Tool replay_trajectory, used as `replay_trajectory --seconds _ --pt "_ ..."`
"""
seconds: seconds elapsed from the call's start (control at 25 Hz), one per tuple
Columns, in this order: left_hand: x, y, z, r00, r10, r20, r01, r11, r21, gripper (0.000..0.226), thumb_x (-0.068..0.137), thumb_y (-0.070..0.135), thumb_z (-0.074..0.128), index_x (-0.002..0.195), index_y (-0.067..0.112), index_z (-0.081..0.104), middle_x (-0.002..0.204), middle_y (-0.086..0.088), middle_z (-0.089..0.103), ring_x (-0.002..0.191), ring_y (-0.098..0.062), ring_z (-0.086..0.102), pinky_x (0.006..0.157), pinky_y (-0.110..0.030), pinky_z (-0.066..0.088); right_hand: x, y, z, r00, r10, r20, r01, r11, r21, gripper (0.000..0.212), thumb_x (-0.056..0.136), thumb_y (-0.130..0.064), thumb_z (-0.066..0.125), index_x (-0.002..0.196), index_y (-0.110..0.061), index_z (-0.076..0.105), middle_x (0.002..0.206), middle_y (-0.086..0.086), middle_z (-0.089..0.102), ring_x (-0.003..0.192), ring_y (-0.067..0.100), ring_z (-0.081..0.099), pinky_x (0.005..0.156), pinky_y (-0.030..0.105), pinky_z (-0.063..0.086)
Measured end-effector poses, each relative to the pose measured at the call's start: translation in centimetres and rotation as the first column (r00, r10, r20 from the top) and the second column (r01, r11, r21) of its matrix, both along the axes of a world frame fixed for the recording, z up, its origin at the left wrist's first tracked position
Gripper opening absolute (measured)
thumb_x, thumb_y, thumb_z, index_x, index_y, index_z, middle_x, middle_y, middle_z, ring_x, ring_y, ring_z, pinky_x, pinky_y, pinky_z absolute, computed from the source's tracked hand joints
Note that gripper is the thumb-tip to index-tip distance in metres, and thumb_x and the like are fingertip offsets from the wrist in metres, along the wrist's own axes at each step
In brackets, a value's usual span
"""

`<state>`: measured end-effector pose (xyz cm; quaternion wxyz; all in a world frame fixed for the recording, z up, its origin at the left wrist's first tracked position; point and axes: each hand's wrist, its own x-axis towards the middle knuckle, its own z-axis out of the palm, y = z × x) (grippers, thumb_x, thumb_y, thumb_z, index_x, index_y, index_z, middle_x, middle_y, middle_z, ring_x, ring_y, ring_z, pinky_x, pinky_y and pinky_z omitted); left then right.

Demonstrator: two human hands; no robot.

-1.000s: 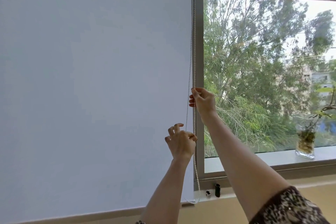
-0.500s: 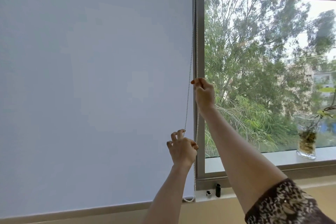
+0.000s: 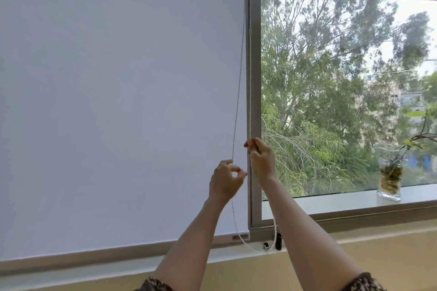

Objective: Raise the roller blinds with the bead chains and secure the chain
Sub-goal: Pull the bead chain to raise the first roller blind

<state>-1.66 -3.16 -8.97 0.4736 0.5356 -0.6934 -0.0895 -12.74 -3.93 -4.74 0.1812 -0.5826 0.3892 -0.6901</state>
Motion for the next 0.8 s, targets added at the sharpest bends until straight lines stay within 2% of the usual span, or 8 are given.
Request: replay_trajectory --seconds 0.12,0.24,0.36,0.48,0.6,0.68,0.76,0.8 --pt "0.2 0.1 3.1 0.968 0.016 -0.251 -0.056 0.986 -0.155 0.022 0.087 0.031 0.066 0.096 0.013 0.076 0.119 -0.003 0.069 0.108 -0.017 0.066 0.095 -0.034 0.051 0.0 0.2 -2.3 1.0 -0.017 -0.024 0.018 0.999 0.041 0.025 0.093 -0.003 0.046 0.076 -0.012 0.063 0.053 -0.005 0.046 0.039 0.003 0.033 0.04 0.014 0.023" --pt "-0.6 0.3 6.2 0.875 -0.118 -0.469 0.02 0.978 -0.209 0.021 0.09 0.027 0.064 0.095 0.012 0.077 0.095 -0.004 0.077 0.089 -0.015 0.073 0.084 -0.033 0.056 0.7 0.6 -3.9 0.999 0.031 -0.014 -0.029 0.996 0.089 0.027 0.092 -0.002 0.045 0.074 -0.013 0.062 0.055 -0.001 0.046 0.043 0.007 0.03 0.043 0.022 0.023" --pt "-2.0 0.2 9.1 0.771 -0.259 -0.581 0.179 0.965 -0.192 0.019 0.094 0.016 0.061 0.1 0.004 0.074 0.092 -0.011 0.076 0.089 -0.024 0.074 0.084 -0.04 0.058 1.7 1.0 -5.0 0.996 0.087 0.016 -0.088 0.989 0.119 0.027 0.092 -0.002 0.044 0.074 -0.012 0.061 0.055 0.003 0.043 0.039 0.006 0.027 0.038 0.02 0.02" --pt "-2.8 0.1 10.8 0.646 -0.299 -0.702 0.243 0.953 -0.183 0.018 0.095 0.009 0.058 0.106 0.001 0.071 0.088 -0.01 0.073 0.076 -0.018 0.072 0.072 -0.03 0.059 2.3 1.4 -6.1 0.994 0.103 0.042 -0.107 0.989 0.107 0.028 0.092 -0.002 0.045 0.073 -0.012 0.063 0.054 0.0 0.043 0.039 0.003 0.026 0.039 0.017 0.02" --pt "-2.2 0.1 11.0 0.681 -0.262 -0.684 0.229 0.963 -0.14 0.015 0.093 0.009 0.062 0.099 0.002 0.073 0.077 -0.005 0.072 0.063 -0.009 0.069 0.065 -0.025 0.057 2.3 1.4 -6.6 0.988 0.145 0.056 -0.152 0.978 0.145 0.028 0.094 -0.007 0.049 0.072 -0.015 0.064 0.052 -0.003 0.042 0.042 0.007 0.027 0.04 0.019 0.021" --pt "-1.8 0.2 10.6 0.725 -0.232 -0.648 0.2 0.972 -0.125 0.014 0.093 0.009 0.062 0.097 0.002 0.074 0.074 -0.004 0.072 0.06 -0.008 0.068 0.067 -0.027 0.057 1.8 1.4 -6.6 0.957 0.267 0.11 -0.287 0.926 0.247 0.026 0.096 -0.013 0.05 0.075 -0.013 0.066 0.053 0.0 0.043 0.044 0.011 0.031 0.04 0.02 0.025" --pt "-1.2 0.4 10.0 0.755 -0.208 -0.622 0.17 0.978 -0.121 0.014 0.092 0.008 0.062 0.096 0.002 0.074 0.072 -0.004 0.071 0.058 -0.008 0.068 0.067 -0.027 0.057 1.2 1.7 -6.1 0.89 0.418 0.184 -0.456 0.814 0.36 0.022 0.096 -0.017 0.052 0.085 -0.007 0.068 0.06 0.008 0.055 0.048 0.017 0.047 0.044 0.026 0.042" --pt "-1.1 0.5 9.7 0.769 -0.205 -0.605 0.166 0.979 -0.121 0.013 0.092 0.007 0.062 0.095 0.003 0.075 0.071 -0.003 0.071 0.057 -0.006 0.068 0.066 -0.026 0.057 0.7 1.6 -5.8 0.861 0.457 0.222 -0.508 0.763 0.399 0.023 0.096 -0.02 0.053 0.091 -0.003 0.069 0.067 0.014 0.063 0.054 0.023 0.058 0.052 0.031 0.052"
